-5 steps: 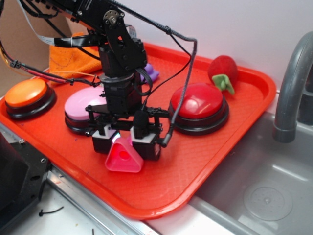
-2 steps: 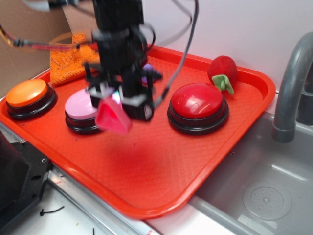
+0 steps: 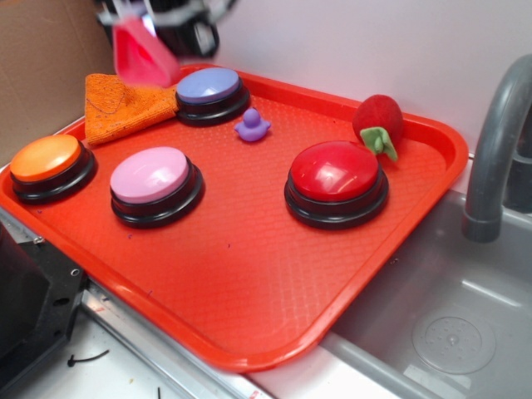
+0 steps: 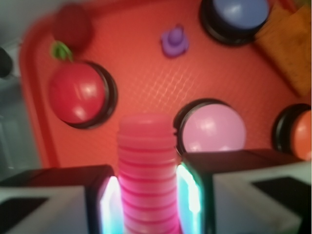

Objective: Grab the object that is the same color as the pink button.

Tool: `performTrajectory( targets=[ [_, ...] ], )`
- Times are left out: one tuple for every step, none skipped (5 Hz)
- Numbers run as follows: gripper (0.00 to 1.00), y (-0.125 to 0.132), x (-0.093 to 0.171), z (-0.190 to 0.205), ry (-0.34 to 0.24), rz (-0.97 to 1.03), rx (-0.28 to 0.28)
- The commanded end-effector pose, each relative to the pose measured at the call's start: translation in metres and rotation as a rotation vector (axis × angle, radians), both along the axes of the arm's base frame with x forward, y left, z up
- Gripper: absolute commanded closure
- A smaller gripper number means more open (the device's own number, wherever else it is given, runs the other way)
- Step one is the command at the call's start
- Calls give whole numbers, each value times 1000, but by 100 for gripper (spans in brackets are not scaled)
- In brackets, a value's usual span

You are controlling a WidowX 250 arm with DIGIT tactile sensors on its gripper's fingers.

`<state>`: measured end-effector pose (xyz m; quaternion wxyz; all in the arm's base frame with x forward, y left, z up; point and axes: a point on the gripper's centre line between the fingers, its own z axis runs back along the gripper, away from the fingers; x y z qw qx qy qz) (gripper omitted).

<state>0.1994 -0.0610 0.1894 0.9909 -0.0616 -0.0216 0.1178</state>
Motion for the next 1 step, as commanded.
performTrajectory(
  targets=[
    [100, 20, -7, 55, -76, 70, -11]
  ],
)
